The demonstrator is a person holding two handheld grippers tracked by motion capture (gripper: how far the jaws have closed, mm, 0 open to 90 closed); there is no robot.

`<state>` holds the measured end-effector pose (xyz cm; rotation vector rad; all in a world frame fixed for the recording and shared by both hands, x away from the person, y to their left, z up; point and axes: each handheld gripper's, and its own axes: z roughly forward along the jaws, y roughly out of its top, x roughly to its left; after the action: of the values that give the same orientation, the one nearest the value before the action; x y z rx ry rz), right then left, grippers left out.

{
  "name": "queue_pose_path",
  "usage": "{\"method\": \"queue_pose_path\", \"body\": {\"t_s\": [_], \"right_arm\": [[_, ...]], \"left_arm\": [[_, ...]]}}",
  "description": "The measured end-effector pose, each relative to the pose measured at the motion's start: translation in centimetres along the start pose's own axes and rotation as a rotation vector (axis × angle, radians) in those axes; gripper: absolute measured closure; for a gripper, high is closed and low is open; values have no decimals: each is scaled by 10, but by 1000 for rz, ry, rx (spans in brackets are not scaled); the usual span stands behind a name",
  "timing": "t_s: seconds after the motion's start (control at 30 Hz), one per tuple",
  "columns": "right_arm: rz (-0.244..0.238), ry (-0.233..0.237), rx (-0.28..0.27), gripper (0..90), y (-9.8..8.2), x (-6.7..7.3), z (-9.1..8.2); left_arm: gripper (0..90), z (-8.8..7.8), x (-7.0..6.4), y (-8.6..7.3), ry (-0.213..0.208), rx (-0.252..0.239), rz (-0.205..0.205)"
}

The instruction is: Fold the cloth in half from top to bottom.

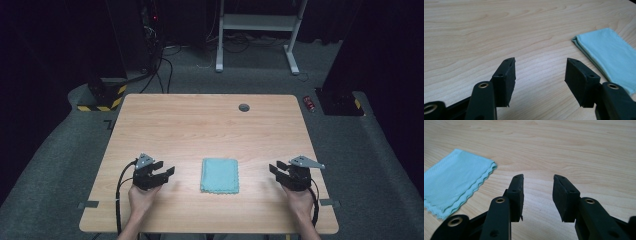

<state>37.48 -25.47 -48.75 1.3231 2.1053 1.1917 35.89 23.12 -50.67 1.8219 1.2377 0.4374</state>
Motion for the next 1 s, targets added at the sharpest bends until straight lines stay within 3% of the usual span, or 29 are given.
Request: {"method": "queue_pose_path", "body": {"t_s": [0.5,1.0], "right_arm": [[-24,-56,70,605,-20,-5,5],[-58,-117,129,595,-28,-7,16]], "left_arm": [[419,5,8,-15,80,50,15],[418,10,12,-15,147,64,18]]}}
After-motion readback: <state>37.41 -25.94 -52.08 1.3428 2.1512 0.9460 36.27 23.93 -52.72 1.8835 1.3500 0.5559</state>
